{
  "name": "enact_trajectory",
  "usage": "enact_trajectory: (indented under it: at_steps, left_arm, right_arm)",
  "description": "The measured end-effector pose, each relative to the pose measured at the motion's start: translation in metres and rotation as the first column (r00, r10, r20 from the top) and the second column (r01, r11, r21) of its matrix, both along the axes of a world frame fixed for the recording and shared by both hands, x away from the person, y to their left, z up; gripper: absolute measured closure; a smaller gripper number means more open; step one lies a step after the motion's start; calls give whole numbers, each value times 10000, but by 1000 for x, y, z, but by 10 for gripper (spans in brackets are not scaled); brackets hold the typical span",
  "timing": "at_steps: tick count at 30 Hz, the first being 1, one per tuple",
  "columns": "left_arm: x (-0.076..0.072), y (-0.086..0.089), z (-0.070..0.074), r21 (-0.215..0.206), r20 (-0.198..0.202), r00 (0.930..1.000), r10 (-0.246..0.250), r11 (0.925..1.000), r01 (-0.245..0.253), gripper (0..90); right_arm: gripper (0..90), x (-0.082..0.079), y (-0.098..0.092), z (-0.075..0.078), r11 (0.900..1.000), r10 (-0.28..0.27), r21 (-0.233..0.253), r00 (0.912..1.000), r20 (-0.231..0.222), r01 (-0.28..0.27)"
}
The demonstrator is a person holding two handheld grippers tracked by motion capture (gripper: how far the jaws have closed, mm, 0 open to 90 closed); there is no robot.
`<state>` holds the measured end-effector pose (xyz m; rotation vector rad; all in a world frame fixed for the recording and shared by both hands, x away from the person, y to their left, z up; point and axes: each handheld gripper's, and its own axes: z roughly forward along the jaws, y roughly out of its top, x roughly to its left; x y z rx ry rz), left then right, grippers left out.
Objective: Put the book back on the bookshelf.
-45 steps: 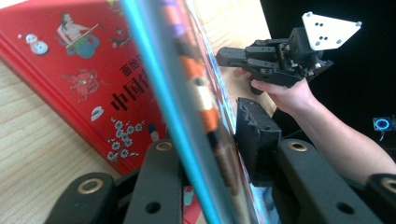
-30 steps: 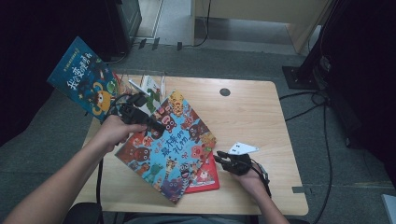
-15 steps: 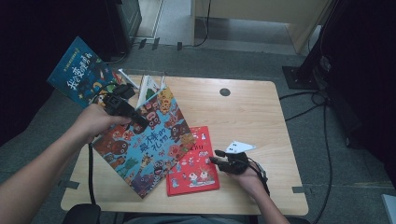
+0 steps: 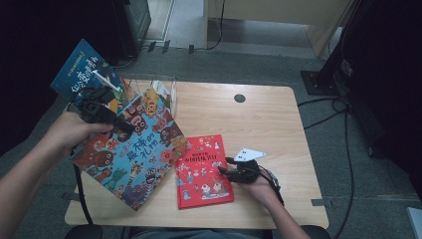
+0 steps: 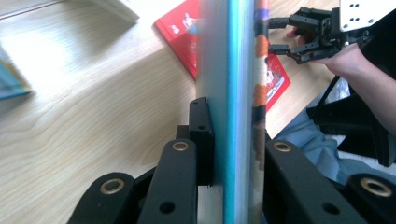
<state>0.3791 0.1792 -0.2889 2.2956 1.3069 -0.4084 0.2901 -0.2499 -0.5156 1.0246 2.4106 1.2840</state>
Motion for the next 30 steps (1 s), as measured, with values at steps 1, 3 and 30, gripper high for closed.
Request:
enact_trajectory:
  at_steps: [1,3,30]
  left_arm:
    - [-1,4,2,8,20,9999,110,9999,-110,815]
    - [-3,12,5,30,37,9996,281,9996,-281,816]
    - [-4,140,53,195,140,9349,3546,9347,-3548,816]
  right_arm:
    - [475,2,0,-1,10000,-9,-25,10000,-9,9]
    - [463,4,2,-2,9999,-29,-105,9999,-138,27]
    - [390,11,4,-6,9998,-153,156,9995,-267,157]
